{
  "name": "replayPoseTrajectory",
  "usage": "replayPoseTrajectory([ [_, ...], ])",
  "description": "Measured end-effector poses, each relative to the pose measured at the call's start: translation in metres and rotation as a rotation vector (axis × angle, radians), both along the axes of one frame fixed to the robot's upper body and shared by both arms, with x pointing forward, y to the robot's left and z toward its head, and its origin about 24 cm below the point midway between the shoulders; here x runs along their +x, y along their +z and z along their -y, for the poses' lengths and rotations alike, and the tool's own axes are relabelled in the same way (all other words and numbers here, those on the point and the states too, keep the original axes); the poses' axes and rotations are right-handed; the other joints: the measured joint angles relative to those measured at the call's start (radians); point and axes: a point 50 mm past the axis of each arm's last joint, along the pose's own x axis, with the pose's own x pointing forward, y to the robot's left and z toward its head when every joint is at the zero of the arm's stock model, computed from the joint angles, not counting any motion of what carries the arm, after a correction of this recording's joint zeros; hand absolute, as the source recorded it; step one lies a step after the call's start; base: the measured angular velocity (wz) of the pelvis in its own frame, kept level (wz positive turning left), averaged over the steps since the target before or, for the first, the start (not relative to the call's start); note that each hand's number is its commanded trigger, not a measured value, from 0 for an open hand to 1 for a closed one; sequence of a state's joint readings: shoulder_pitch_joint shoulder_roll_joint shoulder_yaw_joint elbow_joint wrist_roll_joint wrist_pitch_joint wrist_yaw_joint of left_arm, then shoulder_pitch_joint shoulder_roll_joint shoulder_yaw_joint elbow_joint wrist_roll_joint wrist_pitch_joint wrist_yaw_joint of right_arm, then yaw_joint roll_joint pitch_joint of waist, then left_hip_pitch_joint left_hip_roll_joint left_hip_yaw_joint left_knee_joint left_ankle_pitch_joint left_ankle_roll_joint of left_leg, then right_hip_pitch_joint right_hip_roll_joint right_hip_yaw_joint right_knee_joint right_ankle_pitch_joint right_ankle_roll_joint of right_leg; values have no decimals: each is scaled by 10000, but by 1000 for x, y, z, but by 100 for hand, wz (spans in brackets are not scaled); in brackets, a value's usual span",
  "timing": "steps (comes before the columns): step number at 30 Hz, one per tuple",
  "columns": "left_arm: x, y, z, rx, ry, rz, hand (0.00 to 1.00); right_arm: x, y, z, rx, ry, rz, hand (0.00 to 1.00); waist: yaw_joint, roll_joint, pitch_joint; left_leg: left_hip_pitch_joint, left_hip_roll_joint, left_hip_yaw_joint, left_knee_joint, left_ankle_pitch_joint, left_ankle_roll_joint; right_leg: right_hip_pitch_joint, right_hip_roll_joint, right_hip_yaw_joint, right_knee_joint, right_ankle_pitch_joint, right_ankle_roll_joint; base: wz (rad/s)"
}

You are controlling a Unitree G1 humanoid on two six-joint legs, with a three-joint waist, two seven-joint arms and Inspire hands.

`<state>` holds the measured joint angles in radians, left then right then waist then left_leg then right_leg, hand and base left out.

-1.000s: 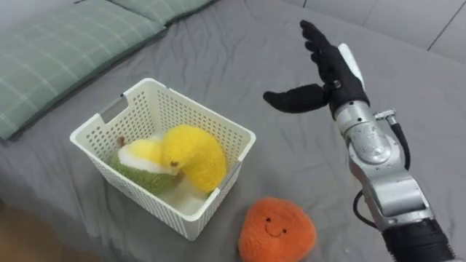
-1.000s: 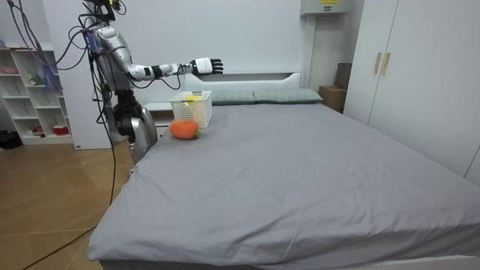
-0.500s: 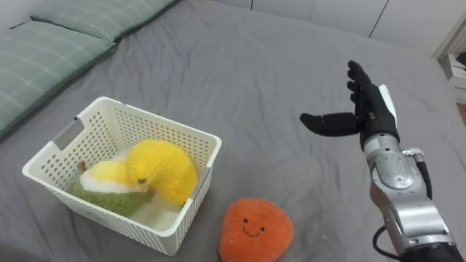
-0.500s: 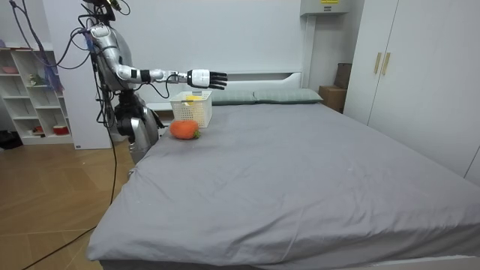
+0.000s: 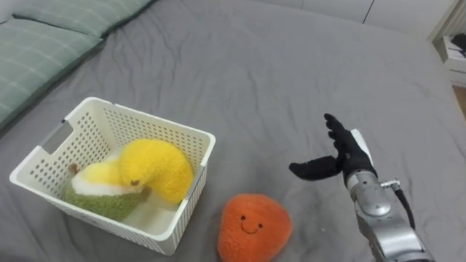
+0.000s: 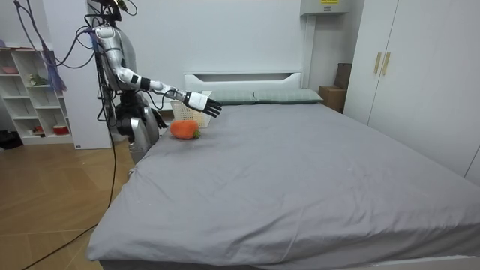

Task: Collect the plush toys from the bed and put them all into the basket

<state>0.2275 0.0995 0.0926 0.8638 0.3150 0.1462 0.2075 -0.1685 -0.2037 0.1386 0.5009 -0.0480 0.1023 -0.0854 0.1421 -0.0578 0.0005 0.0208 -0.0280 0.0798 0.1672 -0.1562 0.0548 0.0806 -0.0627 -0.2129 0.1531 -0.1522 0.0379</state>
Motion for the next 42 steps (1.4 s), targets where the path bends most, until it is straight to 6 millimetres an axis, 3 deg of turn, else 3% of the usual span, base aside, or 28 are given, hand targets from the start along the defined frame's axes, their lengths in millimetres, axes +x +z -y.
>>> replayPoseTrajectory([
  [9, 3, 0, 4, -223, -10, 341, 0, -3, -9, -18, -485, 1486, -571, 0, 21, -65, 19, -208, -9, -48, -58, 1, 0, -221, 1, -169, -26, 0, 0, 0],
  [17, -3, -2, 4, -245, 8, 119, 0, -27, -45, -25, -861, 3135, -2956, 0, 132, -102, 70, -449, -33, -277, -2, 0, 1, -322, -24, -523, -30, 0, 0, 7],
  [20, -6, -3, 4, -224, 22, -42, 0, -34, -54, -22, -942, 3254, -3614, 0, 339, -111, 73, -460, -37, -371, 16, 2, -2, -287, -24, -663, -31, -1, -1, 10],
  [24, -15, -6, 1, -136, 8, -503, 0, -38, -59, -23, -862, 3567, -4042, 0, 568, -228, 151, -499, -51, -513, 95, 6, -9, -264, -28, -892, -31, -1, -1, 10],
  [31, -20, -7, 3, -176, -5, -873, 0, -40, -61, -26, -653, 4199, -4557, 0, 833, -331, 169, -613, -59, -662, 290, 2, -15, -189, -32, -977, -27, -2, -2, 8],
  [32, -20, -7, 3, -175, -44, -916, 0, -42, -62, -27, -579, 4246, -4736, 6, 857, -332, 203, -607, -60, -727, 297, -15, -26, -114, -28, -1020, -28, -3, -3, 12],
  [33, -20, -7, 3, -203, -92, -963, 0, -44, -65, -28, -497, 4254, -4969, 35, 866, -346, 202, -601, -60, -761, 318, -20, -33, -109, -24, -1041, -31, -3, -4, 11],
  [35, -21, -7, 1, -218, -115, -1057, 0, -48, -69, -29, -382, 4345, -5268, 74, 888, -385, 192, -623, -68, -845, 359, -27, -46, -104, -20, -1108, -29, -3, -4, 7],
  [36, -23, -7, 0, -276, -137, -1171, 0, -50, -71, -29, -382, 4393, -5446, 85, 891, -386, 194, -628, -68, -854, 373, -27, -49, -92, -19, -1129, -29, -4, -5, 5],
  [38, -24, -7, -1, -300, -141, -1270, 0, -52, -73, -30, -422, 4489, -5665, 98, 907, -409, 178, -629, -68, -854, 384, -27, -49, -84, -19, -1128, -29, -4, -5, 0],
  [42, -26, -8, -1, -304, -411, -1543, 0, -53, -73, -32, -692, 4793, -5877, 100, 915, -423, 167, -624, -75, -855, 393, -27, -48, -78, -23, -1130, -25, -3, -5, 0],
])
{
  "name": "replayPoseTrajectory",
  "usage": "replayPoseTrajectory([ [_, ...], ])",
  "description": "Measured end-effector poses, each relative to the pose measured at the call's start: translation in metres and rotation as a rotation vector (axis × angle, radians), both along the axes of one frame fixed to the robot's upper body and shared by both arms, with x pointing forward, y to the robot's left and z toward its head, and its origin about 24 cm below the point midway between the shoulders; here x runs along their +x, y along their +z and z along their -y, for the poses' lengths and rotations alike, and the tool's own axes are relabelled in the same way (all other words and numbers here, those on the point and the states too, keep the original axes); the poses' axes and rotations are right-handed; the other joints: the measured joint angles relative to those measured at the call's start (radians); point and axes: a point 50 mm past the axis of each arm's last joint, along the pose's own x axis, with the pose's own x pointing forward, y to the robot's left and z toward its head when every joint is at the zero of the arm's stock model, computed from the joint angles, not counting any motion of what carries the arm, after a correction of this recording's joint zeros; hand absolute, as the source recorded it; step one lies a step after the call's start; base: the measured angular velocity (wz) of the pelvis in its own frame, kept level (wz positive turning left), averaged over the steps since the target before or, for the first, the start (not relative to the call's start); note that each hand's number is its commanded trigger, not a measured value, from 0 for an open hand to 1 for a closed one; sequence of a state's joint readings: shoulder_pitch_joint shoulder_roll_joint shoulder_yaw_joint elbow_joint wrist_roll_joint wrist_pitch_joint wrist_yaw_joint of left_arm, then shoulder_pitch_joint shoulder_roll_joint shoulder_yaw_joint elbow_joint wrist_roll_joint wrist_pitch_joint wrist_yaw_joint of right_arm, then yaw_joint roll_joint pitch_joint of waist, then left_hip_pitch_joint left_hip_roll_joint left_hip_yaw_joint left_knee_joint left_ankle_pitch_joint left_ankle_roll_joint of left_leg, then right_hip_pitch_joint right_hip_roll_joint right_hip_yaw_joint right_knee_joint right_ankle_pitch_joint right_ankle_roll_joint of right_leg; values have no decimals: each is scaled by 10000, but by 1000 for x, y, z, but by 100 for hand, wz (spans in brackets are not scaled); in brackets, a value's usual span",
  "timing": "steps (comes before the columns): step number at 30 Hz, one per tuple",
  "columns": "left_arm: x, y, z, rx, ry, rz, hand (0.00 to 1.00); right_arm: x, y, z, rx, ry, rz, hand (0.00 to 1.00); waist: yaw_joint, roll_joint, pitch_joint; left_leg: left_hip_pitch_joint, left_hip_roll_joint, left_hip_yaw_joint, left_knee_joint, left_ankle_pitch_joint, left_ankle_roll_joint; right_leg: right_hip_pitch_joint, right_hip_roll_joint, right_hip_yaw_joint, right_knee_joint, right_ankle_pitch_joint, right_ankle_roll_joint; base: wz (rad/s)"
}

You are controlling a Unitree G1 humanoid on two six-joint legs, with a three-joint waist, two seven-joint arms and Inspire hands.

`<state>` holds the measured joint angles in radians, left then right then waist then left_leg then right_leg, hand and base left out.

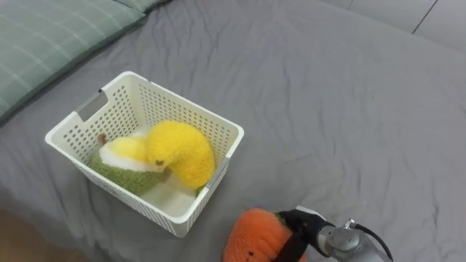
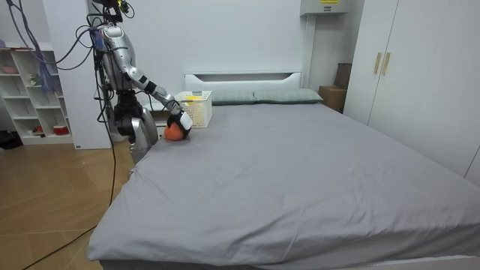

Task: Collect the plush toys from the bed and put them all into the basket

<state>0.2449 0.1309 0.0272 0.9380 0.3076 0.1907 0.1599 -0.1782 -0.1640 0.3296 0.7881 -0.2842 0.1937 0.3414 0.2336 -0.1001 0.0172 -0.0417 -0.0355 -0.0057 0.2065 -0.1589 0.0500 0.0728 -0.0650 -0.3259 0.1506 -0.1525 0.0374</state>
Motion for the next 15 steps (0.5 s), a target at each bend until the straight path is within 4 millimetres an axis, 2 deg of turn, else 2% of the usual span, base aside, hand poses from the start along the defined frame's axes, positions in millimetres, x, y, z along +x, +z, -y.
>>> replayPoseTrajectory([
  [7, 1, 0, 0, -26, -34, -35, 0, 2, 2, -1, -261, 275, 149, 100, 143, 62, 23, 29, -1, -6, 0, 1, 2, 34, 0, -24, -5, 0, 0, 0],
  [10, 0, 0, 2, -61, -110, -87, 0, 2, 2, -1, -272, 270, 154, 100, 196, 183, 89, 165, -2, 3, -29, -2, 4, 153, -3, -15, -12, 0, 0, 0],
  [13, 0, -1, 3, -73, -110, -86, 0, 2, 2, -1, -277, 260, 164, 100, 200, 274, 39, 172, 4, 27, -29, -1, 3, 147, -3, 2, -11, 0, 0, 0],
  [15, 1, 0, 2, -29, -176, -18, 0, 3, 2, -1, -272, 260, 176, 100, 193, 259, 12, 185, 11, 57, -34, 2, 1, 146, 2, 44, -12, 0, 0, -2],
])
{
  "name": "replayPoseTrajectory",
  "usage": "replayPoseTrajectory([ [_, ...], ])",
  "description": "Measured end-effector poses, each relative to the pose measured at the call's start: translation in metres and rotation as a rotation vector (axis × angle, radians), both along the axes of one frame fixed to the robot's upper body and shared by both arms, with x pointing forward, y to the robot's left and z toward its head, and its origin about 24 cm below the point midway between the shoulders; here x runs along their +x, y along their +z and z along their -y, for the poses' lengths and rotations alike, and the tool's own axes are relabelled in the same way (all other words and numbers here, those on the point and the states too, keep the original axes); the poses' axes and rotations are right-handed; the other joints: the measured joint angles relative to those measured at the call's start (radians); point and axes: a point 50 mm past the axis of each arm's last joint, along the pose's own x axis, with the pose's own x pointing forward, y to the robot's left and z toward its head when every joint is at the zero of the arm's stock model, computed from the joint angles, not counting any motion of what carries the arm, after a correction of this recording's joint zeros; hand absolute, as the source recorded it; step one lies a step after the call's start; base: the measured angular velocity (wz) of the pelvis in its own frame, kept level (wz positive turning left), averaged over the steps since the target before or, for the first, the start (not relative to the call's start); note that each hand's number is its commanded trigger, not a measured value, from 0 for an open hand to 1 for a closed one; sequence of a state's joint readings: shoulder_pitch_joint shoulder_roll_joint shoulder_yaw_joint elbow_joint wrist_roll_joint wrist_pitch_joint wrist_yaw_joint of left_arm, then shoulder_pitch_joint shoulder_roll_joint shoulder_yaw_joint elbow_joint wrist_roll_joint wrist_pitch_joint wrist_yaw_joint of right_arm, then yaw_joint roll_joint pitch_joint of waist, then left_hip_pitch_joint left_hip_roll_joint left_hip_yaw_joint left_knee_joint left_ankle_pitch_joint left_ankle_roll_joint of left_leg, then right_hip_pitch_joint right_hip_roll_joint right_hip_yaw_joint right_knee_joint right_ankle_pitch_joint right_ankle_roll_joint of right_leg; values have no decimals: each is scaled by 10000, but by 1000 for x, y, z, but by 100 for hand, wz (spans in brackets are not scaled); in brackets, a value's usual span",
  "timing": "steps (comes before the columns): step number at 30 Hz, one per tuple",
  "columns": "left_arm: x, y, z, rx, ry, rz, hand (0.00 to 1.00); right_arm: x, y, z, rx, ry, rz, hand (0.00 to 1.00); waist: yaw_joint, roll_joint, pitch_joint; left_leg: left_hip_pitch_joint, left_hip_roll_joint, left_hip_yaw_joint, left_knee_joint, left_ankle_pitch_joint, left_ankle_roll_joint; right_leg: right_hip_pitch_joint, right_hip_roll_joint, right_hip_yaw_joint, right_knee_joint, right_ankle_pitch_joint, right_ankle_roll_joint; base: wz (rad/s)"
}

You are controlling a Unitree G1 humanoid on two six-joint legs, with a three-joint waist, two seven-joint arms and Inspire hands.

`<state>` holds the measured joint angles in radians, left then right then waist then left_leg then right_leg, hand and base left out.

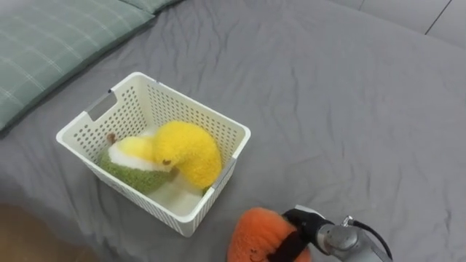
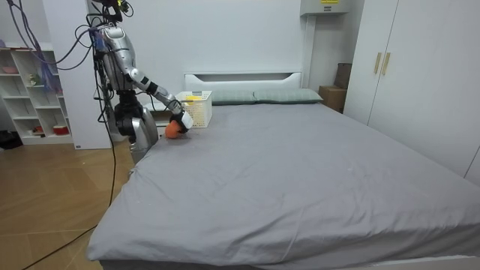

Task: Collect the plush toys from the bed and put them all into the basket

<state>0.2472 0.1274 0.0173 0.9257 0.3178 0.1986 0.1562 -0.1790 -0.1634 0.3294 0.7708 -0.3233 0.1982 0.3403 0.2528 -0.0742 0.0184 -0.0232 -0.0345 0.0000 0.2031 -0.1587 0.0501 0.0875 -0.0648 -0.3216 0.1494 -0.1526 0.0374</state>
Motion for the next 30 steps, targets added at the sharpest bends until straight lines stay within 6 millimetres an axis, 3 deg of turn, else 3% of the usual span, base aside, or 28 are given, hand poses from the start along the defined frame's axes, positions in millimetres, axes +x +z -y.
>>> replayPoseTrajectory([
  [3, 0, 1, 0, 33, -7, 151, 0, 1, 1, 0, 38, -8, 80, 100, 9, -77, -50, 69, 15, 101, -14, 0, 0, 23, 10, 170, 0, 0, -1, -10],
  [7, 1, 2, -2, 112, 14, 227, 0, 15, 17, -3, 304, 16, 919, 100, -167, -115, -56, 181, 3, 123, -28, -3, 7, 170, -3, 168, 2, 0, -1, -2],
  [11, 8, 4, -7, 241, 98, 410, 0, 36, 46, 3, 575, -212, 2401, 100, -362, -86, -20, 308, -3, 115, 0, -16, 20, 314, -6, 196, 2, -1, -1, 0],
  [12, 10, 4, -8, 295, 11, 437, 0, 41, 56, 5, 527, -139, 2876, 100, -386, -138, -54, 315, -11, 93, -6, -16, 20, 322, -7, 203, 3, -12, -4, 0],
  [17, 11, 4, -9, 163, 34, 447, 0, 61, 100, 11, 729, -439, 5081, 100, -607, -72, -41, 379, -95, 89, -5, -8, 37, 389, -42, 196, -15, -17, -3, 0],
  [21, 16, 7, -9, 137, 71, 713, 0, 69, 120, 17, 711, -767, 6013, 100, -619, -38, -30, 455, -87, 92, -20, -25, 67, 404, -72, 203, 2, -24, 8, -1],
  [30, 24, 9, -12, 252, -145, 1012, 0, 95, 164, 6, 857, -268, 7582, 100, -602, -65, -62, 418, -91, 66, -51, -28, 71, 400, -71, 188, 10, -23, 9, 0],
])
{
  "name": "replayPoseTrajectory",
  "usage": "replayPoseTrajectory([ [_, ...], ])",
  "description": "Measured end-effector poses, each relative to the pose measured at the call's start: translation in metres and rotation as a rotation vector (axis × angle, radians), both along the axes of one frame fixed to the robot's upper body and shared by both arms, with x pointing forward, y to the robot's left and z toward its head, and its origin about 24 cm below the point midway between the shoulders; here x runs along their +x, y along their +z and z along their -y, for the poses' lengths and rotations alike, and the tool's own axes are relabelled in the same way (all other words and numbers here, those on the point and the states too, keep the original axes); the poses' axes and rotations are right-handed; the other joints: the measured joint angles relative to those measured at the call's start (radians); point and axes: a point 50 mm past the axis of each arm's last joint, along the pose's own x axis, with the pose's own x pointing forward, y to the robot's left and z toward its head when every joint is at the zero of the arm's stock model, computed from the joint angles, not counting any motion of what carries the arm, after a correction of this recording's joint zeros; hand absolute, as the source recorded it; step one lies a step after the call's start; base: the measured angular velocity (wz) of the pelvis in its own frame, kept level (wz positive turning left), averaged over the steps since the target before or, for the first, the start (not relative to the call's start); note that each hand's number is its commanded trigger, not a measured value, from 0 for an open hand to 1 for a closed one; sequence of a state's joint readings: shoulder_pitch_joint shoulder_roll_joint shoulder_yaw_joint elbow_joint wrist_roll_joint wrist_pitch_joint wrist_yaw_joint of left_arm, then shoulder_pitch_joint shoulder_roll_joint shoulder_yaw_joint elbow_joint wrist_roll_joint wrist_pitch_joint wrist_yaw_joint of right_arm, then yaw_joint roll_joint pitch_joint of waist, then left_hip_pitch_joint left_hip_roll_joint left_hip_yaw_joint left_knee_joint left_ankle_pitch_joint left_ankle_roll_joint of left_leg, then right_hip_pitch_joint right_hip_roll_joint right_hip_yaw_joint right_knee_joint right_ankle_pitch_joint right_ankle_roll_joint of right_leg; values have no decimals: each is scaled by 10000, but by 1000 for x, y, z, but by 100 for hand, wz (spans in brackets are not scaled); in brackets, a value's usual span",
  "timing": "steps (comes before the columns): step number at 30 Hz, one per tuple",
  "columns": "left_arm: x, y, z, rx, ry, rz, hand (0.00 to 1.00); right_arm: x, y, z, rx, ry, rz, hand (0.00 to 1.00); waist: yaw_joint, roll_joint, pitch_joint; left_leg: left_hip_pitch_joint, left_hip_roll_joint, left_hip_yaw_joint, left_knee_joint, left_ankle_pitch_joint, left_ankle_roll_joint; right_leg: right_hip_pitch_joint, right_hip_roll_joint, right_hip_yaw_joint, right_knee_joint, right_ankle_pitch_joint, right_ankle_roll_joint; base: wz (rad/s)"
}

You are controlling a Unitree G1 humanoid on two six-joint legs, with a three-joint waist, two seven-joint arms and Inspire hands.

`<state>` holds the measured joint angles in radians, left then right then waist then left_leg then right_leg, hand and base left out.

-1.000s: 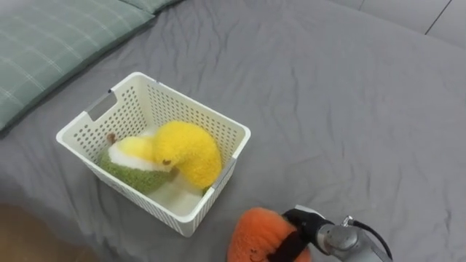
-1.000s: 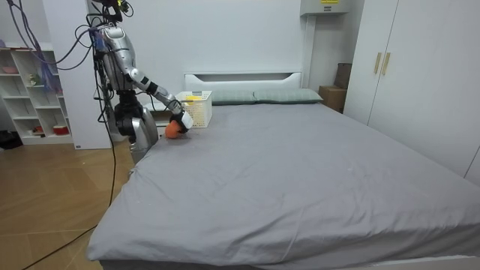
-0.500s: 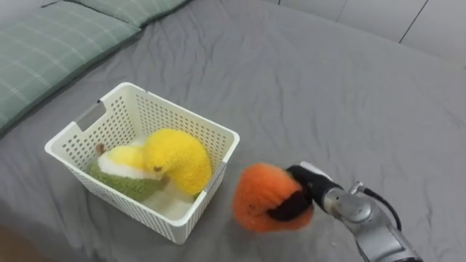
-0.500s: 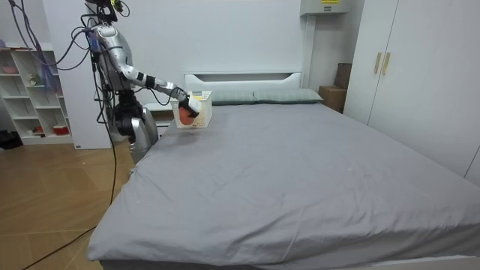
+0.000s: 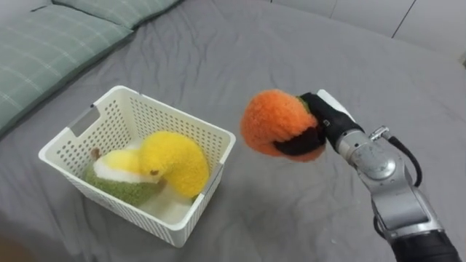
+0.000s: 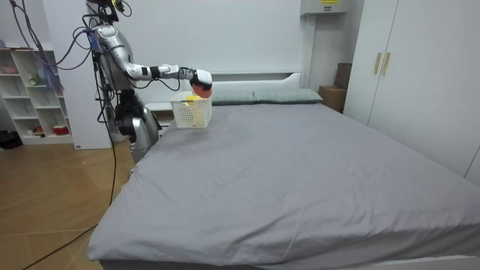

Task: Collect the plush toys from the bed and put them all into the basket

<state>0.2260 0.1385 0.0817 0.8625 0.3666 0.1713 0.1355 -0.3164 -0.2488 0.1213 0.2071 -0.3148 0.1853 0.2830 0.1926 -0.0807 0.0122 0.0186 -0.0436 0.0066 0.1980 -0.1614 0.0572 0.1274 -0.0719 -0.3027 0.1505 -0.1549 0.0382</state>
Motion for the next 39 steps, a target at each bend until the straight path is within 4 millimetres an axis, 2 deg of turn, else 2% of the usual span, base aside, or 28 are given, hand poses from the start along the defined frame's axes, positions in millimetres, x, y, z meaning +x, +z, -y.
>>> replayPoseTrajectory([
  [5, -3, 1, -4, 94, 275, -1, 0, 8, 20, -5, 34, 82, 812, 100, 130, -20, -12, 92, 3, -16, -5, 2, 1, 65, 1, -7, -1, 1, 1, 0],
  [8, -2, 1, -5, 119, 253, 27, 0, 10, 23, -8, 102, 151, 912, 100, 320, -85, -37, 93, -11, -94, -3, 1, 0, 138, 4, -25, -2, 1, 1, 5],
  [9, -1, 1, -5, 143, 212, 24, 0, 10, 23, -8, 108, 177, 890, 96, 389, -122, -58, 95, -16, -134, 2, 3, 0, 160, 4, -27, -2, 1, 1, 10],
  [11, -2, 1, -5, 249, 40, -55, 0, 10, 22, -10, 97, 234, 864, 80, 555, -170, -79, 98, -16, -141, 4, 3, -1, 161, 5, -21, -2, 1, 1, 3],
  [13, -1, 2, -6, 302, 2, -26, 0, 10, 22, -10, 117, 215, 823, 73, 679, -217, -68, 82, -26, -183, 3, 2, -1, 166, -1, -114, -1, 1, 1, 7],
  [15, 0, 3, -7, 285, 129, -42, 0, 10, 21, -10, 82, 167, 726, 62, 960, -258, -68, 27, -50, -276, 5, 14, 4, 157, -15, -239, 0, 1, 1, 13],
  [16, 0, 3, -7, 296, 150, -60, 0, 10, 21, -10, 27, 183, 710, 61, 1003, -273, -62, 10, -57, -324, 5, 23, 2, 153, -18, -278, 1, 1, 1, 15],
  [19, -1, 3, -9, 303, 175, -239, 0, 13, 23, -21, -336, 549, 695, 49, 1177, -360, -17, -121, -86, -578, 35, 57, -20, 122, -18, -532, -5, 0, 2, 22],
  [20, -1, 3, -9, 306, 187, -271, 0, 13, 24, -24, -368, 643, 721, 20, 1202, -374, 1, -139, -96, -639, 36, 71, -23, 122, -22, -587, -9, 0, 2, 24],
  [21, -2, 3, -10, 305, 205, -325, 0, 15, 26, -29, -425, 838, 793, 7, 1276, -408, 48, -162, -107, -698, 36, 90, -26, 118, -22, -622, -15, -1, 3, 20],
  [22, -2, 2, -9, 286, 199, -384, 0, 17, 27, -32, -459, 948, 787, 0, 1403, -431, 67, -227, -128, -771, 44, 104, -29, 118, -24, -717, -33, -1, 3, 19],
  [25, -2, 2, -10, 318, 154, -530, 0, 24, 26, -35, -691, 963, 523, 0, 1564, -512, 56, -334, -227, -1016, 64, 160, -13, 148, -64, -982, -139, -1, 4, 26],
  [27, -2, 3, -11, 404, 9, -639, 0, 25, 24, -34, -743, 871, 387, 0, 1765, -547, 44, -425, -260, -1104, 80, 171, -6, 132, -72, -973, -153, -4, 9, 15],
  [33, -3, 3, -12, 517, -92, -979, 0, 25, 23, -39, -639, 832, 308, 0, 1969, -583, 51, -569, -419, -1481, 83, 306, 15, 136, -151, -1088, -153, -41, 68, 21],
  [39, 3, 6, -13, 664, -262, -791, 0, 25, 23, -38, -614, 673, 439, 0, 1972, -579, 54, -683, -467, -1662, 249, 330, -11, 122, -137, -1080, -151, -51, 79, 10],
])
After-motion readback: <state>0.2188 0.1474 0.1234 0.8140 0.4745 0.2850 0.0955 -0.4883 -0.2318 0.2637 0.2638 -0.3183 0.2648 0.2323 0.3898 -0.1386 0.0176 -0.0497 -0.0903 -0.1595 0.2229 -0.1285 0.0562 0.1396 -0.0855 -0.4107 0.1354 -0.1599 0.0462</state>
